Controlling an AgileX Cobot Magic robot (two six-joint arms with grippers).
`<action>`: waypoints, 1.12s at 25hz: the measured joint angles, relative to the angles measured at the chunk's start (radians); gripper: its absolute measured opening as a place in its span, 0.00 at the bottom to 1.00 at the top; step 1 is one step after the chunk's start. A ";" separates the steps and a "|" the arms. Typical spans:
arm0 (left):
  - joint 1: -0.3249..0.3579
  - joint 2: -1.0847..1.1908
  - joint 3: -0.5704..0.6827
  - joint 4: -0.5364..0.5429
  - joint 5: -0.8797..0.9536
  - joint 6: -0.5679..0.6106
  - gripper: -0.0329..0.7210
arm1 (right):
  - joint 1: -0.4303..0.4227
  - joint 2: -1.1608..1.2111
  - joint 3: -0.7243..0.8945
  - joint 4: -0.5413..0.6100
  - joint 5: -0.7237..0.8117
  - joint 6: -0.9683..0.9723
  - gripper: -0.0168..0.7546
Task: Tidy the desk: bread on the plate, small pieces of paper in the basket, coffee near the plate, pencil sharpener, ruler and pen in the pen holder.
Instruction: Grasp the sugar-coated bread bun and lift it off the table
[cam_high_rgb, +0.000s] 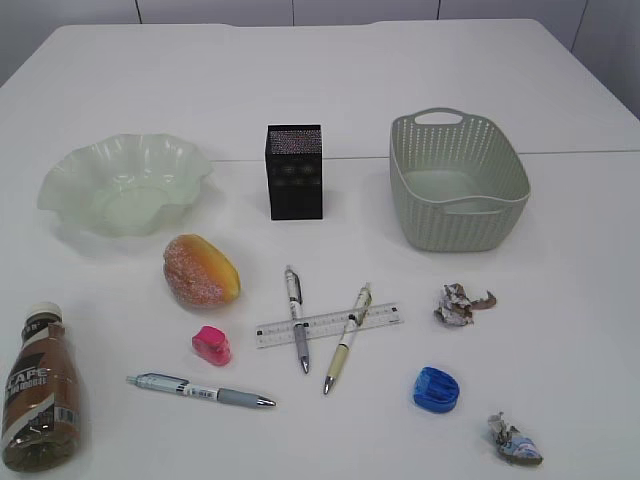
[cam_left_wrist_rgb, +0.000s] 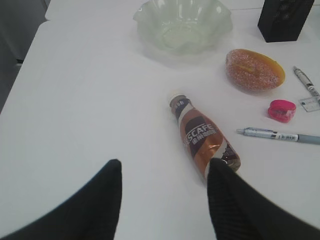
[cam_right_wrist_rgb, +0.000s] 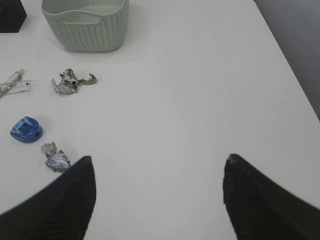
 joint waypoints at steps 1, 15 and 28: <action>0.000 0.000 0.000 0.000 0.000 0.000 0.58 | 0.000 0.000 0.000 0.000 0.000 0.000 0.78; 0.000 0.000 0.000 0.000 0.000 0.000 0.58 | 0.000 0.000 0.000 0.000 0.000 0.000 0.78; 0.000 0.000 0.000 -0.032 0.000 0.000 0.57 | 0.000 0.000 0.000 0.000 0.000 0.000 0.78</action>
